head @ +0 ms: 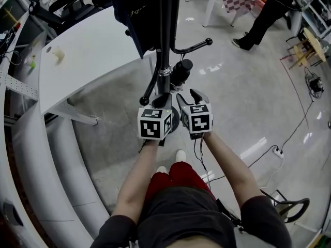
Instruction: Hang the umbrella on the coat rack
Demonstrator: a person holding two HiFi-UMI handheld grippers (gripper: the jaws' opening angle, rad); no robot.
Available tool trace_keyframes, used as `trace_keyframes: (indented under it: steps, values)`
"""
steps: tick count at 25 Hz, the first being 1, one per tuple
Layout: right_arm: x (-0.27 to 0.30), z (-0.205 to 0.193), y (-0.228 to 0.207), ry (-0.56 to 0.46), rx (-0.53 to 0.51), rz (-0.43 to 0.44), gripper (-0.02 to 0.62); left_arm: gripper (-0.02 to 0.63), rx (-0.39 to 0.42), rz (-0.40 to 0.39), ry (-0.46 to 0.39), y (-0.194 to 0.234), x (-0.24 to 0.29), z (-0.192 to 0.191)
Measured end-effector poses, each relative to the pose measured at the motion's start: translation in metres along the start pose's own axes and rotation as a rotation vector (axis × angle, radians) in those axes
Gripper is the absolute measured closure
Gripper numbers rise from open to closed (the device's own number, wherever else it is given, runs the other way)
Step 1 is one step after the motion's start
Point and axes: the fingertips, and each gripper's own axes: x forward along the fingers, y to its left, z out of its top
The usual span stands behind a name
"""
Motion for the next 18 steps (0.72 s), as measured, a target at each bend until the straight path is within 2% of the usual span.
trace_keyframes:
  steps: [5,6,8,9,18]
  values:
    - [-0.017,0.002,0.002,-0.045,0.025,0.017,0.375,0.594,0.008,-0.007,0.004,-0.007,-0.002,-0.004]
    - [-0.021,0.004,0.002,-0.055,0.027,0.016,0.393,0.594,0.009,-0.008,0.004,-0.008,-0.003,-0.005]
    - [-0.029,0.005,0.001,-0.075,0.024,-0.001,0.498,0.594,0.011,-0.011,0.004,-0.010,-0.004,-0.007]
    - [-0.033,0.006,0.000,-0.086,0.022,-0.009,0.520,0.594,0.011,-0.013,0.003,-0.011,-0.005,-0.008]
    - [-0.065,0.006,0.009,-0.123,0.033,0.002,0.557,0.594,0.025,-0.030,-0.009,-0.021,-0.018,-0.014]
